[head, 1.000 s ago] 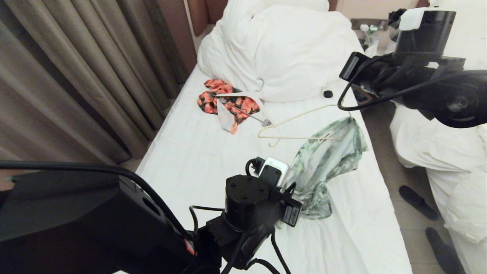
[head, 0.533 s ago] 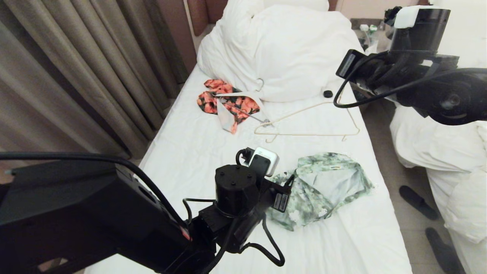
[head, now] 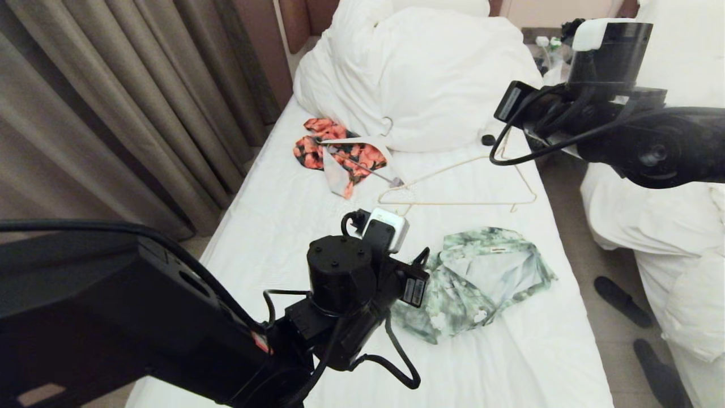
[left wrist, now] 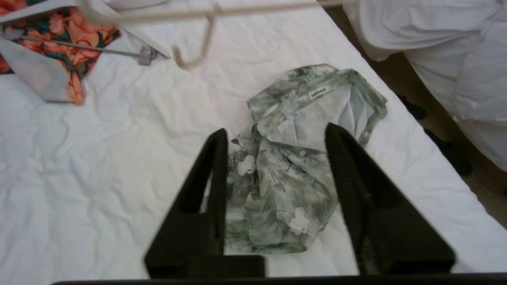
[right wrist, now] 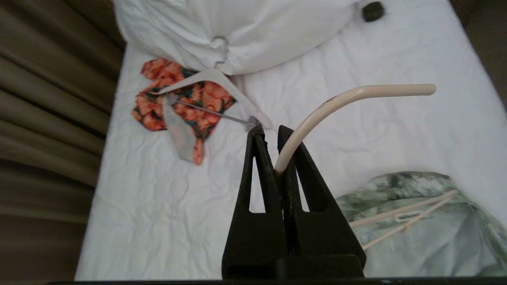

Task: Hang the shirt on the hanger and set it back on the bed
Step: Place the hanger on the bed

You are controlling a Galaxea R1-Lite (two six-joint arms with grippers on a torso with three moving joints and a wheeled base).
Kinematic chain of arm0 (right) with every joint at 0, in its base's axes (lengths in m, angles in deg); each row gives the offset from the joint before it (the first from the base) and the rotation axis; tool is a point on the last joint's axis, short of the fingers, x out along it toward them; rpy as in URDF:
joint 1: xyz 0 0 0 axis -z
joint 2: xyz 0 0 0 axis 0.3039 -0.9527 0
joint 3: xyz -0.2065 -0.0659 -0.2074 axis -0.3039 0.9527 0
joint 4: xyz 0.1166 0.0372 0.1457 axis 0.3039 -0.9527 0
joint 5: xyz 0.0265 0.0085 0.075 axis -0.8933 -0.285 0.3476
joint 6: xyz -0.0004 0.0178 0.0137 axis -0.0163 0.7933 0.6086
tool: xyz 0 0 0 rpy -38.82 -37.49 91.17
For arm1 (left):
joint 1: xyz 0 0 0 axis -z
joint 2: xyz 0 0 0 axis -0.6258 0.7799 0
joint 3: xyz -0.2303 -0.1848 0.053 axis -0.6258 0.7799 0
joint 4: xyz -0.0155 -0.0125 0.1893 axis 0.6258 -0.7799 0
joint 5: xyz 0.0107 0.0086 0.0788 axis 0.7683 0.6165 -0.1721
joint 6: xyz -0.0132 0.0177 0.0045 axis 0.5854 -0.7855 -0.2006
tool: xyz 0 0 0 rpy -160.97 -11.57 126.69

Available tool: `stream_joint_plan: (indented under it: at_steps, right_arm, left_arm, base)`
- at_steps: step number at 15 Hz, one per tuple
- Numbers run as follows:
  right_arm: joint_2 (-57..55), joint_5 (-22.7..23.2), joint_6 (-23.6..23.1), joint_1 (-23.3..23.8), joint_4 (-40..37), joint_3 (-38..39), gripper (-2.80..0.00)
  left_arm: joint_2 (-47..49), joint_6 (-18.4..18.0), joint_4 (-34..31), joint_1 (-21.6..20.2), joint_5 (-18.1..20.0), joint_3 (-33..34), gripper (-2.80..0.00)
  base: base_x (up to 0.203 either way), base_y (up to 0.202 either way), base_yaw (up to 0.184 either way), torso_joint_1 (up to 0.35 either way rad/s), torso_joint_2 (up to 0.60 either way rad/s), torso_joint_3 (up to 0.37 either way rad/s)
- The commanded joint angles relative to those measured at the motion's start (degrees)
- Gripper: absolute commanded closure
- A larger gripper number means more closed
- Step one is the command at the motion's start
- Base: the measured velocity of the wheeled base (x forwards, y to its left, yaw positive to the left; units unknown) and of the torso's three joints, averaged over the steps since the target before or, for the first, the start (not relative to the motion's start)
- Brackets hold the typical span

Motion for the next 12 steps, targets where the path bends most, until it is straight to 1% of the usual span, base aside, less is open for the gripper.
stream_joint_plan:
  at_steps: [1,2,5,6,8,9,10,12]
  right_arm:
    - [0.08,-0.58,0.07,0.29,-0.03,0.99,0.0]
    - [0.17,-0.88,-0.16,0.52,-0.07,1.71,0.0]
    - [1.52,-1.19,-2.04,0.82,-0.87,8.76,0.0]
    - [2.11,-1.18,-2.65,0.9,-3.54,10.98,0.0]
    - [2.38,-1.07,-4.0,1.46,-12.88,11.83,0.0]
    - [1.3,-1.14,-5.89,2.22,-18.59,11.39,0.0]
    - [-1.01,-1.18,-6.94,2.88,-21.24,11.0,0.0]
    - [-6.35,-1.2,-7.41,3.43,-17.42,10.88,0.0]
  left_arm:
    - [-1.58,-0.41,0.05,-0.25,-0.14,0.03,0.0]
    - [-2.31,-1.23,-0.06,-0.3,-0.18,0.29,0.0]
    - [-9.29,-4.66,-0.8,-0.28,-0.08,3.48,0.0]
    - [-12.68,-5.29,-1.24,-0.26,0.15,4.63,0.0]
    - [-16.72,-5.97,-2.23,-0.71,0.23,6.28,0.0]
    - [-17.28,-6.04,-2.77,-2.52,0.23,7.3,0.0]
    - [-17.5,-6.01,-2.94,-4.9,0.26,7.97,0.0]
    - [-18.2,-5.69,-2.52,-9.69,0.38,9.2,0.0]
  base:
    - [0.0,0.0,0.0,0.0,0.0,0.0]
    - [0.0,0.0,0.0,0.0,0.0,0.0]
    - [0.0,0.0,0.0,0.0,0.0,0.0]
    - [0.0,0.0,0.0,0.0,0.0,0.0]
    - [0.0,0.0,0.0,0.0,0.0,0.0]
    - [0.0,0.0,0.0,0.0,0.0,0.0]
    - [0.0,0.0,0.0,0.0,0.0,0.0]
    - [0.0,0.0,0.0,0.0,0.0,0.0]
